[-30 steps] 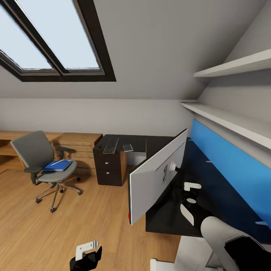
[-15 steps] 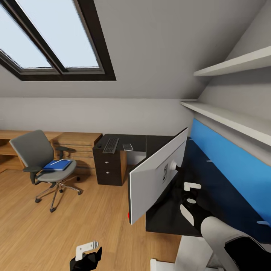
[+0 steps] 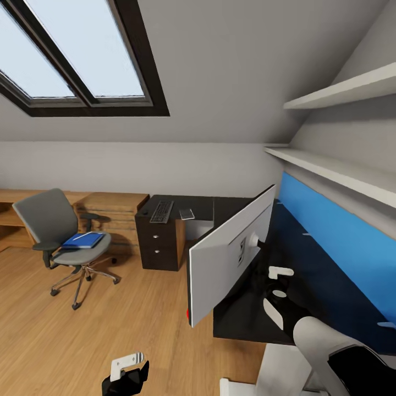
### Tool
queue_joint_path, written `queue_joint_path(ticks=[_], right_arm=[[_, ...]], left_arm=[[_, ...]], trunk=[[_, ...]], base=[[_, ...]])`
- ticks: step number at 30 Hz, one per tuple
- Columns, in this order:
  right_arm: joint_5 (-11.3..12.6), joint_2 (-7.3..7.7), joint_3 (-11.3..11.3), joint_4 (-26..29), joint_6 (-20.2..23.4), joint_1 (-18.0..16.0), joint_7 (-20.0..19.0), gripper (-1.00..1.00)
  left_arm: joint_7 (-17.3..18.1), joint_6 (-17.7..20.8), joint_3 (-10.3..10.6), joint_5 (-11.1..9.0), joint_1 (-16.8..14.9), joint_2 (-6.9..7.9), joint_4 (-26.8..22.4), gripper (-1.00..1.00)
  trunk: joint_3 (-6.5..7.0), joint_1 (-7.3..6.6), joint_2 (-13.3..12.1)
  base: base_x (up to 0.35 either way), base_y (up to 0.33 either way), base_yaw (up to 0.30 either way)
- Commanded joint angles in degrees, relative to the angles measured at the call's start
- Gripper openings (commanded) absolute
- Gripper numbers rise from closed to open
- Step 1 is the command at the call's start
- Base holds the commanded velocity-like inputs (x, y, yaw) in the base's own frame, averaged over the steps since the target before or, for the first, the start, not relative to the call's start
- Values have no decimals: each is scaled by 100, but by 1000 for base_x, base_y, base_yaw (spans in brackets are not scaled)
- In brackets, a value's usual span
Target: In the bedroom, organize the workspace by keeping the computer under the desk, ensuring the monitor is on the desk, placing the keyboard on the desk next to the monitor, placing the mouse on the desk next to the keyboard, moving the folder from the swivel chair onto the desk next to the mouse, stacking the notebook on top of the folder with the pen on top of the notebook, and positioning the swivel chair next to the desk.
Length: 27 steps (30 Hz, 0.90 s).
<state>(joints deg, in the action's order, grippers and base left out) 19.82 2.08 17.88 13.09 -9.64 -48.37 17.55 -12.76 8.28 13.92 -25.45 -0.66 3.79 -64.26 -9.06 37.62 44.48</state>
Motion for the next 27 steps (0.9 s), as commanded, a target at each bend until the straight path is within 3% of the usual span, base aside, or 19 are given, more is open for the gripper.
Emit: queue_joint_path(ticks=[1,16,27], right_arm=[[59,3,49,-1,-21,-5,21,100],[61,10,49,0,-14,-5,20,100],[57,4,49,0,-21,-5,20,100]], left_arm=[[-51,16,23,-48,-5,8,-10,100],[-51,16,23,-48,-5,8,-11,100],[-51,8,10,-64,-5,17,10,100]], trunk=[[-28,24,49],[-297,353,651],[-297,353,651]], base=[[0,0,0],[0,0,0],[0,0,0]])
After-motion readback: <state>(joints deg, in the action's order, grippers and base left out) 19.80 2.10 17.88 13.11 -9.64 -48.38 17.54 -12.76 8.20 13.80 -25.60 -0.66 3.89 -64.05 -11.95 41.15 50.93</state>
